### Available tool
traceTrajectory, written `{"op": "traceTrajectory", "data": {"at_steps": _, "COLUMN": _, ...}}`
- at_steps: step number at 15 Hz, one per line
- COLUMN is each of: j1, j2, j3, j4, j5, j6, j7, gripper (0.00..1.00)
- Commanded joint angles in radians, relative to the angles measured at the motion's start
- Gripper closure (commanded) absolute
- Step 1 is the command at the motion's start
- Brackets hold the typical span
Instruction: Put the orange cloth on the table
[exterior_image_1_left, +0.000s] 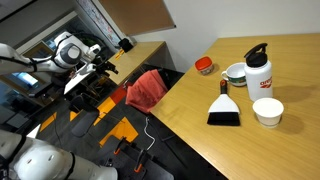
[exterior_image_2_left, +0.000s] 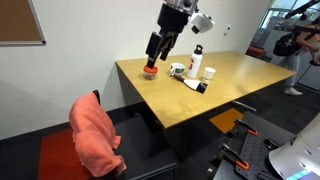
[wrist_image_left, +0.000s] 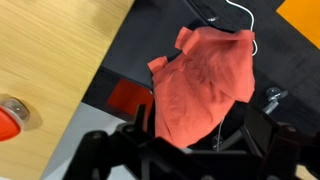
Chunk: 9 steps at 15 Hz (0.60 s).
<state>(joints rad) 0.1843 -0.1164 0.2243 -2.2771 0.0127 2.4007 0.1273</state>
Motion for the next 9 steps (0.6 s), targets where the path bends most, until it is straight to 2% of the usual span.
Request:
{"op": "traceTrajectory", "data": {"at_steps": 1, "j1": 0.015, "j2": 0.032, "j3": 0.003, "j4": 0.016, "j5": 0.014, "j6": 0.039, "j7": 0.005, "gripper": 0.00}}
{"op": "traceTrajectory", "data": {"at_steps": 7, "j1": 0.020, "j2": 0.052, "j3": 0.000, "j4": 0.023, "j5": 0.015, "j6": 0.051, "j7": 0.008, "gripper": 0.00}}
{"op": "traceTrajectory", "data": {"at_steps": 9, "j1": 0.026, "j2": 0.105, "j3": 0.006, "j4": 0.063, "j5": 0.023, "j6": 0.087, "j7": 0.016, "gripper": 0.00}}
